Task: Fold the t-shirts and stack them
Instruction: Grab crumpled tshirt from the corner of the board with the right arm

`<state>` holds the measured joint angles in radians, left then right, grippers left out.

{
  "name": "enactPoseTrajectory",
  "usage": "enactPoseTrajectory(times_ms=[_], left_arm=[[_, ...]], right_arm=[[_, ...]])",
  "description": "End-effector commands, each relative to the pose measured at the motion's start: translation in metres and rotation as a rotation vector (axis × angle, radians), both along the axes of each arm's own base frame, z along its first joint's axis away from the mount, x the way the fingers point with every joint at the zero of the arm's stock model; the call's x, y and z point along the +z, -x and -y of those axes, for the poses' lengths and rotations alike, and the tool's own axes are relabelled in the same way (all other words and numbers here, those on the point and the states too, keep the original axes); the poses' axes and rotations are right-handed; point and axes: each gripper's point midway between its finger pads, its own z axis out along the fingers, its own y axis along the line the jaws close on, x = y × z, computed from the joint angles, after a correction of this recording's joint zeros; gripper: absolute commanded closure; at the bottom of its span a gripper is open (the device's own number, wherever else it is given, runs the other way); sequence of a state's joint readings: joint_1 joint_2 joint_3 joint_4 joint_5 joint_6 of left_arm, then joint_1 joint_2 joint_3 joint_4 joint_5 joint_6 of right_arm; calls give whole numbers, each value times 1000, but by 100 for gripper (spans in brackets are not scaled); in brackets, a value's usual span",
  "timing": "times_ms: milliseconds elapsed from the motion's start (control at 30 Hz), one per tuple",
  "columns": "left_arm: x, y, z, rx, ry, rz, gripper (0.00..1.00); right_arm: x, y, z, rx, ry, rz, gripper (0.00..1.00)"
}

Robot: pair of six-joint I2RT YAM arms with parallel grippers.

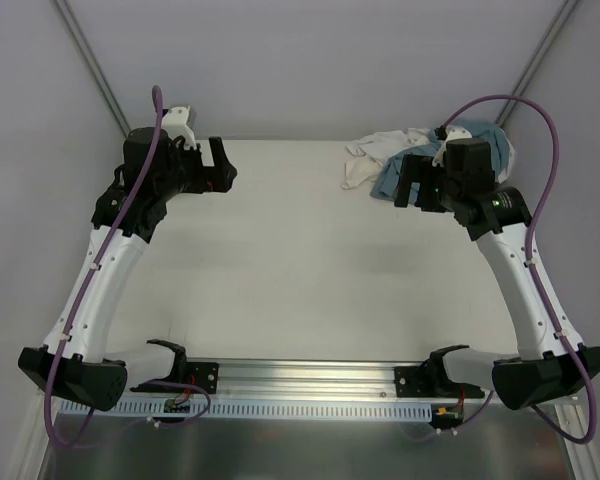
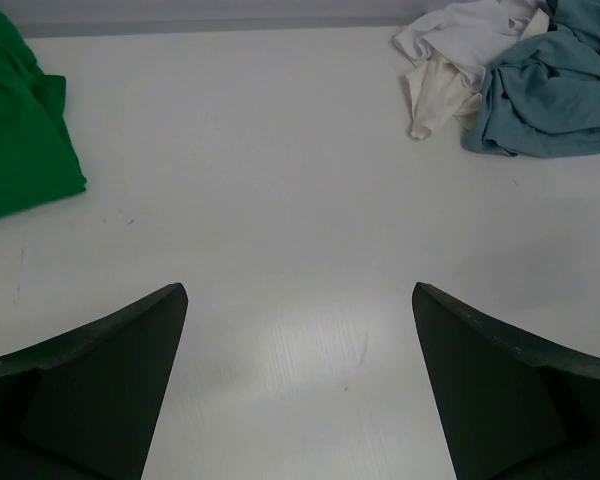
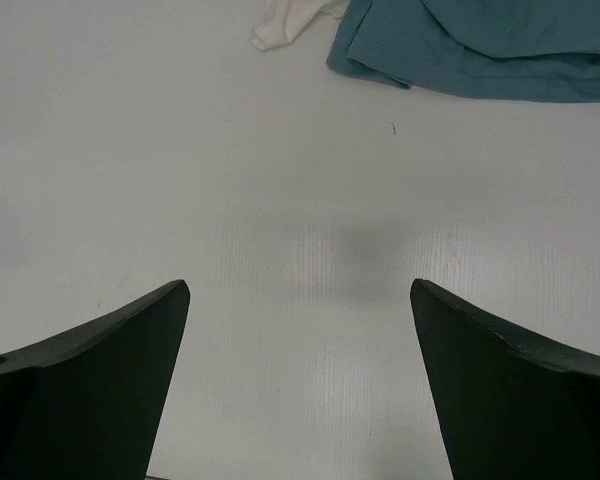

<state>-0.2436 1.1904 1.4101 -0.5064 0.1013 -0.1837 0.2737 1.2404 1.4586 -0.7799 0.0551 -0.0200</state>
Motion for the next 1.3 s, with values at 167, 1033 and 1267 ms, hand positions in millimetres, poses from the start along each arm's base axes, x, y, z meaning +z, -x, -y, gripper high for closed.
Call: enactPoseTrajectory(times_ms=[167,1033,1267], left_arm=[[13,-2,-1,-2,-29,37,1],[26,-22,-2,35,-34,52,1],[18,-21,-6,51,-50,38,1]], right_arm=[[21,-16,-3,22,10,93,1],[-100,-170,-32,-25,-7,-142,1],[-134,-201,-10,-106,-60,-197,1]])
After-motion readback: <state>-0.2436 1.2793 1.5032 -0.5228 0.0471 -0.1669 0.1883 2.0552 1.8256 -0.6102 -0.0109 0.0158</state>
